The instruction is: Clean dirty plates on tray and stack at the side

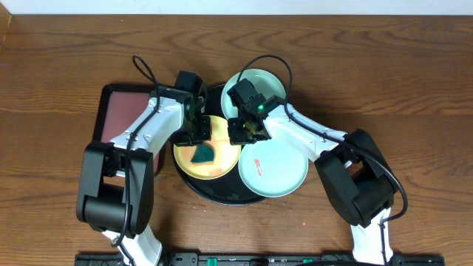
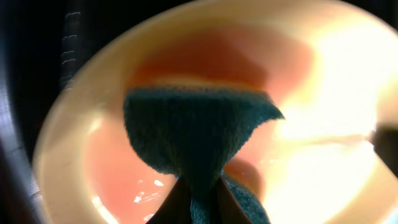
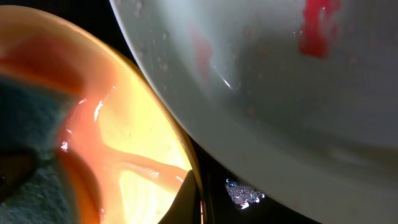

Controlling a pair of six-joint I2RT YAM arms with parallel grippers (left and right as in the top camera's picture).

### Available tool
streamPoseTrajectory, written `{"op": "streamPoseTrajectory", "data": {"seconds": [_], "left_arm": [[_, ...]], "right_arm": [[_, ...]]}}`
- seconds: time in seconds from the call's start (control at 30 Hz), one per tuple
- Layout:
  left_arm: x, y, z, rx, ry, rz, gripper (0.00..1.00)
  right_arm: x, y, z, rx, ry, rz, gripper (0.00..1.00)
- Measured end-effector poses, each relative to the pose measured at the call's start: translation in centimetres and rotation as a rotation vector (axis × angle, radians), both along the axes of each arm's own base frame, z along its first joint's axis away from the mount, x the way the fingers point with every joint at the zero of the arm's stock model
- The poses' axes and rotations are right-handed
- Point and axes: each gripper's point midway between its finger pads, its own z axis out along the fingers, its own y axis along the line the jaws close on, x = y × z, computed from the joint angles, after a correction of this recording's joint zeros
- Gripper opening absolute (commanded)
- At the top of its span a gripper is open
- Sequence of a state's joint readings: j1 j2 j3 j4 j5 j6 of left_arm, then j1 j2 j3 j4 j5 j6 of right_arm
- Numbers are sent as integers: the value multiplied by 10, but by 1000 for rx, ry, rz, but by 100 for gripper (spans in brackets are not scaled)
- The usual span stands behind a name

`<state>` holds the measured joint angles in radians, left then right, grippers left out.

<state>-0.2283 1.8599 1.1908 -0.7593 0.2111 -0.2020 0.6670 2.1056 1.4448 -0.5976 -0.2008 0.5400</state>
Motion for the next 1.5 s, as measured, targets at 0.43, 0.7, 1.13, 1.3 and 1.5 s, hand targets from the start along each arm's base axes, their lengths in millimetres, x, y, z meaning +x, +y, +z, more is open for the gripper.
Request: {"op": "streamPoseTrajectory", "data": {"seconds": [0.43,0.7,1.13,1.3,1.5], "left_arm": [[26,24,-1,187,-122,182,7],[12,31,-1,237,-73,199,7],[32,27,26,54,-115,166,8],[64,68,98,36,-330,286,7],[52,124,138,110,-396,419,7]], "right_arm": [[0,-1,0,-7,-1,-2,1],[0,0,0,-1,-1,-1,1],[-1,1,1,15,8,25,1],[-3,1,1,31,22,41,1],[-5,0,4,28,12,90,1]]}}
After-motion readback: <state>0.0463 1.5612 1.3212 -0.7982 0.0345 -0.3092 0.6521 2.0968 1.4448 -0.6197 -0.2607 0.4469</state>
